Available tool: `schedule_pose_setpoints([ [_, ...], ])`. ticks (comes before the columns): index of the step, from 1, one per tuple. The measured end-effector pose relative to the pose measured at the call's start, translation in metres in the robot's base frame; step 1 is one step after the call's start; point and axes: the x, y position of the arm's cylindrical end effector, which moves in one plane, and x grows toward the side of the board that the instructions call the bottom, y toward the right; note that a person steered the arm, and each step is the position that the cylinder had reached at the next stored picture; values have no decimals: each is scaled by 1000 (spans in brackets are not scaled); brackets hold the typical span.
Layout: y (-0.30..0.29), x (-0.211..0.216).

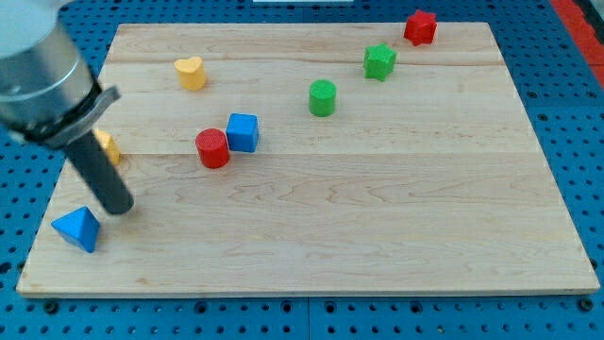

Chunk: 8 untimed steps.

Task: Push the yellow hexagon diagonally to the blue triangle

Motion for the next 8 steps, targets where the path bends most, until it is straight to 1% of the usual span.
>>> schedule_pose_setpoints([
  [2,-6,-124],
  [3,-49,-154],
  [4,-64,-121],
  [5,-45,-75],
  [6,-12,-59],
  [7,-15,-53],
  [8,-30,-71],
])
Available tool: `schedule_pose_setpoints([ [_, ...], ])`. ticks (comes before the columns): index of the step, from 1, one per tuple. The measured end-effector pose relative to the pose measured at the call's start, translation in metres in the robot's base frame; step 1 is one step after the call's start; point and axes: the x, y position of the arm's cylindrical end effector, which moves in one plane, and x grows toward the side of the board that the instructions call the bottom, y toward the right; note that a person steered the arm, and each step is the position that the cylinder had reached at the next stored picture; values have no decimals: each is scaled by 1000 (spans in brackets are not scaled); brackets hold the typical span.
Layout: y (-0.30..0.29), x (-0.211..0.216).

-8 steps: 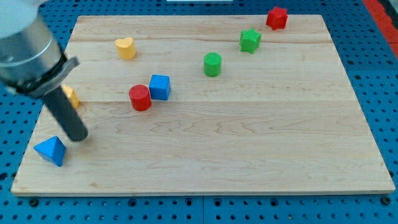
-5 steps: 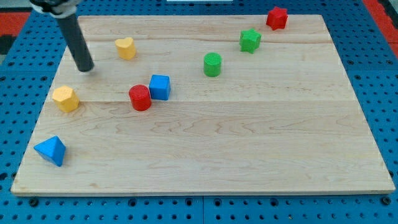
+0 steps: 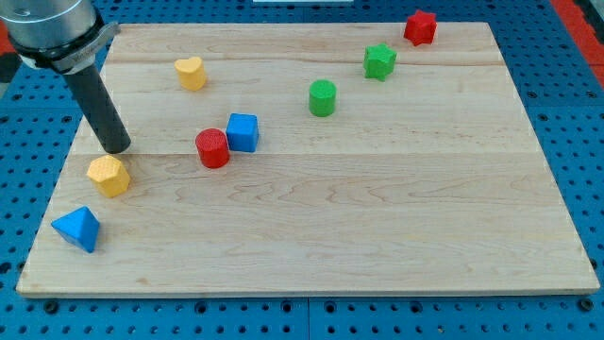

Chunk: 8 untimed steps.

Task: Push the yellow hexagon diagonally to the blue triangle

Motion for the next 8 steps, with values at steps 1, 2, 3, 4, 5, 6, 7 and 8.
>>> schedule_pose_setpoints([
  [1,3,17],
  [2,-2,20],
  [3,-23,18],
  [4,-28,35],
  [5,-14,37],
  [6,4,42],
  [7,6,23],
  [8,31,15],
])
